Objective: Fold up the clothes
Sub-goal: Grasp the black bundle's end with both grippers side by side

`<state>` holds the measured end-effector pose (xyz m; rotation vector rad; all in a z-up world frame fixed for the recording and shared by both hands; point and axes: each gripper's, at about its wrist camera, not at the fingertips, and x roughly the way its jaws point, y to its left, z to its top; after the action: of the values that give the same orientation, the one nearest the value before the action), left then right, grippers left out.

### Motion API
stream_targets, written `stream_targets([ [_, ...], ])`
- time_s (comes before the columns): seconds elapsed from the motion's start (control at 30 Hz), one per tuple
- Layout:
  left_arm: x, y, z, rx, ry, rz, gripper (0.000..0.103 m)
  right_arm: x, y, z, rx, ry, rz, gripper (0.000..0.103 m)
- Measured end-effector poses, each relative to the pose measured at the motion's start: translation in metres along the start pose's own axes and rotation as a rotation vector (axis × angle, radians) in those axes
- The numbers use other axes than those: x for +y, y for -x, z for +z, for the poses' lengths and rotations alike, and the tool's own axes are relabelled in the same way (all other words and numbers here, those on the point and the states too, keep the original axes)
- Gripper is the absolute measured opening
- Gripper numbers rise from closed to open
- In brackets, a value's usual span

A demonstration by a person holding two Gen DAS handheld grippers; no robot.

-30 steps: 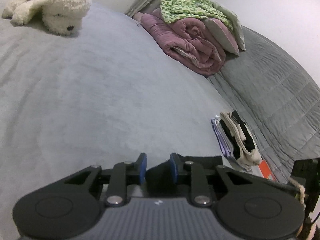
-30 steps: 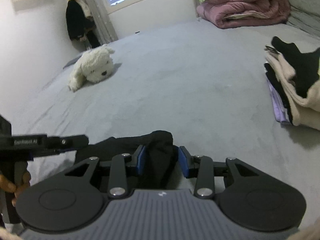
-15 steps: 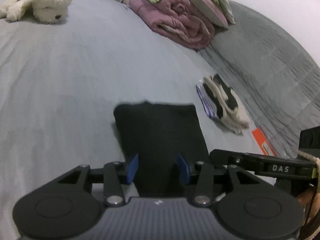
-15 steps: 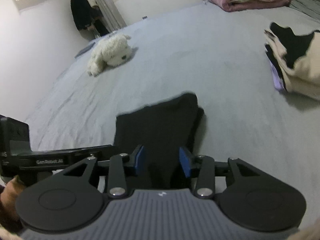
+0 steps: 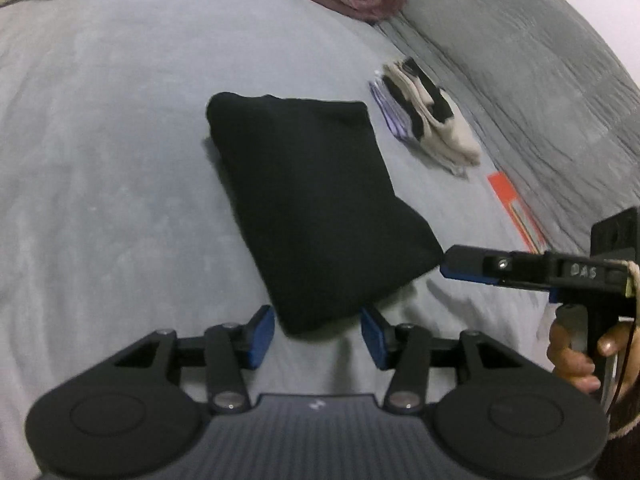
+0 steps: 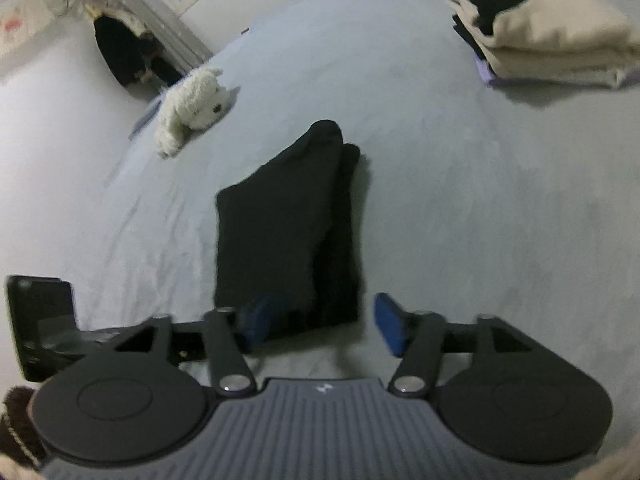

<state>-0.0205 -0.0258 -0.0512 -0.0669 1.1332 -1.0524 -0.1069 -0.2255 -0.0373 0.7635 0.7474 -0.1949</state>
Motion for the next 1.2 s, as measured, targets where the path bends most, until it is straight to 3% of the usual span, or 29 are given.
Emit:
stream_targets([
  [0.13, 0.012, 0.007, 0.009, -0.035, 0.048, -0.051, 0.06, -0.001, -0.007, -0.01, 0.015, -0.075, 0.046, 0.068],
  [0.53, 0.068, -0.021, 0.045, -0.179, 0.335, -0.17, 0.061, -0.004, -0.035, -0.021, -0.052, -0.202, 0.096, 0.068],
  [0.63, 0.074, -0.032, 0.054, -0.222, 0.403, -0.21, 0.06, -0.011, -0.039, -0.021, -0.073, -0.262, 0.116, 0.059],
  [0.77, 0.075, -0.042, 0.061, -0.259, 0.466, -0.226, 0.054, -0.022, -0.041, -0.02, -0.078, -0.339, 0.151, 0.037],
  [0.87, 0.074, -0.041, 0.058, -0.265, 0.479, -0.207, 0.033, -0.028, -0.039, -0.017, -0.074, -0.384, 0.18, 0.028],
  [1.0, 0.077, -0.032, 0.047, -0.293, 0.525, -0.225, 0.022, -0.028, -0.033, -0.015, -0.065, -0.394, 0.196, 0.023],
  [1.2, 0.066, -0.009, 0.034, -0.327, 0.529, -0.21, 0.02, -0.027, -0.022, -0.003, -0.068, -0.371, 0.2, 0.021],
])
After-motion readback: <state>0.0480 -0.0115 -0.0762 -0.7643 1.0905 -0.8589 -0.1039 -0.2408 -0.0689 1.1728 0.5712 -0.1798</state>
